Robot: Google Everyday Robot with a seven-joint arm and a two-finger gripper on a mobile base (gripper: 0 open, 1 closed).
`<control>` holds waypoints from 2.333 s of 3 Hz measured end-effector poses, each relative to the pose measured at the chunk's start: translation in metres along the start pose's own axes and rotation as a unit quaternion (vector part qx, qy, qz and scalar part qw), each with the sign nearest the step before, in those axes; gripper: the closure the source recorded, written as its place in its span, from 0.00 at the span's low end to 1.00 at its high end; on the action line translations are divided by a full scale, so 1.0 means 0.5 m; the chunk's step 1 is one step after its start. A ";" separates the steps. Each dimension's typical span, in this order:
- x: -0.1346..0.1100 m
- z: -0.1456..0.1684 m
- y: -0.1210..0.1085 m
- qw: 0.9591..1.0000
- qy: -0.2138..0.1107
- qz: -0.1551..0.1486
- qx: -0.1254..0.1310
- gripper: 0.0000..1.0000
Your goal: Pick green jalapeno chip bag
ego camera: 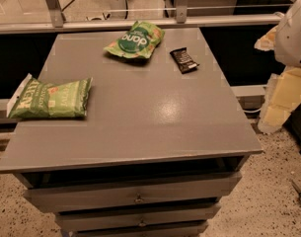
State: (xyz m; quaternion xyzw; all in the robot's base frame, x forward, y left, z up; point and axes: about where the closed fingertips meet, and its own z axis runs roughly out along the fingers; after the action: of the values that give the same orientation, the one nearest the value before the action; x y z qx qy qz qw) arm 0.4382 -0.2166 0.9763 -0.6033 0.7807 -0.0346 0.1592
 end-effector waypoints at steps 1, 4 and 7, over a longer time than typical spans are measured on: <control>0.000 0.000 0.000 1.000 0.000 0.000 0.000 0.00; -0.249 0.211 -0.050 0.985 -0.167 -0.033 -0.033 0.00; -0.535 0.354 -0.128 0.943 -0.324 -0.001 -0.069 0.00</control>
Offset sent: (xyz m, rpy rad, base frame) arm 0.0522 0.0765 -0.0558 0.2524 0.0362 0.1178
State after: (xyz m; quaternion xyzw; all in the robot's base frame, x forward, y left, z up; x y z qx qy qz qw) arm 0.6084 0.0452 0.8799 -0.5918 0.6870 0.2170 0.3616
